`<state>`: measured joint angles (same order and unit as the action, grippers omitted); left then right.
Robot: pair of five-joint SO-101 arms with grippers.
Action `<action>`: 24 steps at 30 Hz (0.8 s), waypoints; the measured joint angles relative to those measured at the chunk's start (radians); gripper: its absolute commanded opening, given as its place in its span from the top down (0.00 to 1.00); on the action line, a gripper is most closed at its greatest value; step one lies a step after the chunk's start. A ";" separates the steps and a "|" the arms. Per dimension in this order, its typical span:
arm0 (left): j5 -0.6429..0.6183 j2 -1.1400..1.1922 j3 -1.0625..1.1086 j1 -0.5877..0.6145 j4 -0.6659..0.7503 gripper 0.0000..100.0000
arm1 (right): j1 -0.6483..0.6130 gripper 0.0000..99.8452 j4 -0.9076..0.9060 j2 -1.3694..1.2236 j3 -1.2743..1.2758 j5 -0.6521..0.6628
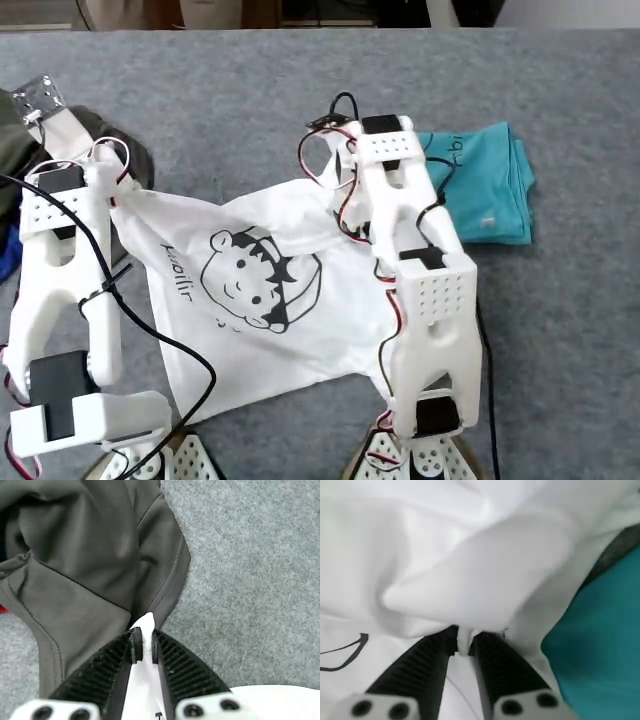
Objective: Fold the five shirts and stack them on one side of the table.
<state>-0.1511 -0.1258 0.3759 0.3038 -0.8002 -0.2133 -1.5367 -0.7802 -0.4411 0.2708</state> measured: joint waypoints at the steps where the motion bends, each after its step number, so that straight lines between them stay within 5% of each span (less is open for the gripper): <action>1: 0.000 0.000 0.000 0.000 0.000 0.98 | 0.000 0.98 0.000 0.000 0.000 0.002; 17: 0.000 -0.107 0.000 0.000 -0.011 0.98 | 0.040 0.98 -0.227 0.018 -0.425 0.002; 24: -0.002 -0.308 -0.083 0.000 -0.190 0.98 | 0.075 0.98 -0.227 0.351 -0.446 0.003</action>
<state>-0.1527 -0.4342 0.2931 0.3038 -0.9904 -0.1381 -1.7637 -0.4289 -0.8876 0.2739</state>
